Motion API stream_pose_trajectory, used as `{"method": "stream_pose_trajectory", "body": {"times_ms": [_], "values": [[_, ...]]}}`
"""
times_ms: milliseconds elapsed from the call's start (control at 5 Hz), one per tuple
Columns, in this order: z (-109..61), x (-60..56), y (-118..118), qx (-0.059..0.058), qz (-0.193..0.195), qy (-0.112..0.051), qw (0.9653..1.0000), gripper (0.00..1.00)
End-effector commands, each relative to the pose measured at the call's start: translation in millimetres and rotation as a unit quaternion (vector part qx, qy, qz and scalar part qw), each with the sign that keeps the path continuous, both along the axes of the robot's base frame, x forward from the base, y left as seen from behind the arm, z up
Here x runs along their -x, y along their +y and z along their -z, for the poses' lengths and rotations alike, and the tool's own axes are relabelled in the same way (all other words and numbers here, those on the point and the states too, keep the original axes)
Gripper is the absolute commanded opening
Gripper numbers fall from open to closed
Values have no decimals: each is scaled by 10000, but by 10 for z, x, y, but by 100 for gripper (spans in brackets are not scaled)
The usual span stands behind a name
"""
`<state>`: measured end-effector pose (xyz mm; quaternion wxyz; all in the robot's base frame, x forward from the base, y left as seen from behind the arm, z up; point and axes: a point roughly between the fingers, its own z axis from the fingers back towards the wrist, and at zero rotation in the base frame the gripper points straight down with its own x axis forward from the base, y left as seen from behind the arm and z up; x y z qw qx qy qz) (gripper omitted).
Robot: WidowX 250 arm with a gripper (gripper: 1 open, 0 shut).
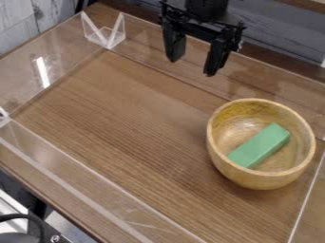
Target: Remove the green block from inside the brown bowl and put it on the table
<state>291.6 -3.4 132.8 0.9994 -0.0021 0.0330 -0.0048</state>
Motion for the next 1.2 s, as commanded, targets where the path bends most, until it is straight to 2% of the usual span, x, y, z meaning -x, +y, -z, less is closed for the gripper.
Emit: {"method": "stream_pose_trajectory", "body": {"times_ms": [0, 400, 1000], "values": [[50, 15, -70, 18, 44, 54, 10000, 100], [66, 56, -361, 63, 348, -11, 9994, 100], [116, 88, -618, 119, 657, -22, 9978, 100]]}}
